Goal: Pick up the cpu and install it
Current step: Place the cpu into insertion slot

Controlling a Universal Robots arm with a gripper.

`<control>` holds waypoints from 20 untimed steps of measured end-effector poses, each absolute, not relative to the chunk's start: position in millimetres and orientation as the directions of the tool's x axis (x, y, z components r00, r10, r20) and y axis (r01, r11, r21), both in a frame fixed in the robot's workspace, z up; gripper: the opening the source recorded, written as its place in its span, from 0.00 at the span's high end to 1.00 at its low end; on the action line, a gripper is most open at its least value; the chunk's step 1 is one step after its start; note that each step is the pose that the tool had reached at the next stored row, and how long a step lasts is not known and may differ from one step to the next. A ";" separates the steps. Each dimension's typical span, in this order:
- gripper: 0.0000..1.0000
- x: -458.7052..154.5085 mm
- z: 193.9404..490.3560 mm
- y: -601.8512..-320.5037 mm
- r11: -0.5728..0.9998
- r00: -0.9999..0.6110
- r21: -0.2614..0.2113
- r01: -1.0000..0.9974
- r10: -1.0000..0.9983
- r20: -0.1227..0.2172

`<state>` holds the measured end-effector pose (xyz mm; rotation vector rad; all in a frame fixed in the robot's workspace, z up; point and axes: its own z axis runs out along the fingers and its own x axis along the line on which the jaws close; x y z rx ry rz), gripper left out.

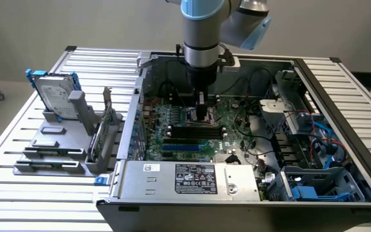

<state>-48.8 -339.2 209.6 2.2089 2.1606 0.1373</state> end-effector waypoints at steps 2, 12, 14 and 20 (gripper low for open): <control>0.38 -50.5 212.5 -340.2 -0.024 0.021 0.095 0.995 0.999 0.032; 0.76 -70.7 221.3 -344.8 -0.026 0.022 0.078 0.997 0.998 0.051; 0.82 -76.7 222.1 -345.6 -0.026 0.022 0.075 0.997 0.998 0.053; 0.89 -94.9 223.9 -347.9 -0.026 0.022 0.065 0.998 0.998 0.057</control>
